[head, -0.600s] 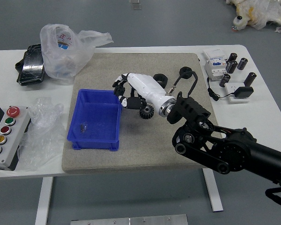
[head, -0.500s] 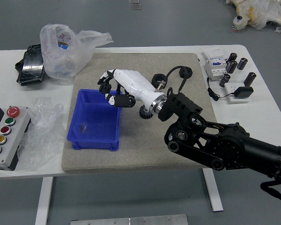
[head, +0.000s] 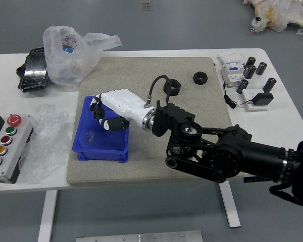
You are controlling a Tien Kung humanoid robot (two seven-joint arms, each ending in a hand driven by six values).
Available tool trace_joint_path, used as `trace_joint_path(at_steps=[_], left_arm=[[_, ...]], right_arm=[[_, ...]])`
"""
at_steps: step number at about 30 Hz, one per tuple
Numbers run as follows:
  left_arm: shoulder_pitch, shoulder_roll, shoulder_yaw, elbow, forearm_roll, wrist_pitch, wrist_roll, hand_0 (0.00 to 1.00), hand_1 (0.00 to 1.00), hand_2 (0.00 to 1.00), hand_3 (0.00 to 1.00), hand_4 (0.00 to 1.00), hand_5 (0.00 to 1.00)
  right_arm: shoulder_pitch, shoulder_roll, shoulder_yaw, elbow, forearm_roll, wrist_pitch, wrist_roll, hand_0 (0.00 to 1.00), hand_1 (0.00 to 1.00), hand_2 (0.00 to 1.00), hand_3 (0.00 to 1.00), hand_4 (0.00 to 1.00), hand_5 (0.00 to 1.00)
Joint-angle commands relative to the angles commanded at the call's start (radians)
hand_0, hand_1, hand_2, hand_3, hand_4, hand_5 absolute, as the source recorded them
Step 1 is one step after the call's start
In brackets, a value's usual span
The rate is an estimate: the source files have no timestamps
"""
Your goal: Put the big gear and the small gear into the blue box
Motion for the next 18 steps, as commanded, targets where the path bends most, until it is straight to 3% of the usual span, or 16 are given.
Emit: trace_joint_path(at_steps=[1,7,18], left_arm=[[0.0,0.0,0.0,0.0,0.0,0.0,0.0,0.685,0.583,0.554,0.658,0.64,0.409],[0.0,0.0,0.0,0.0,0.001,0.0,-0.001,0.685,0.582,0.554,0.658,0.64,0.409],[0.003,-0.003,0.002,0.001,-0.004,0.001,-0.003,0.685,0.583,0.554,0.658,0.64,0.409]], right_arm=[[-0.002,0.0,-0.004,-0.006,-0.009,0.004,-0.004,0.882,0.892,0.9,0.887,0.564,0.165],[-0.01,-0.007,-0.009,-0.019,-0.03,0.007,-0.011,0.888,0.899,0.907,0.895,0.577,0.154],[-0.065,-0.077,0.109,-0.025,-0.017,-0.041,-0.017,0.823,0.861,0.885,0.89,0.591,0.144]])
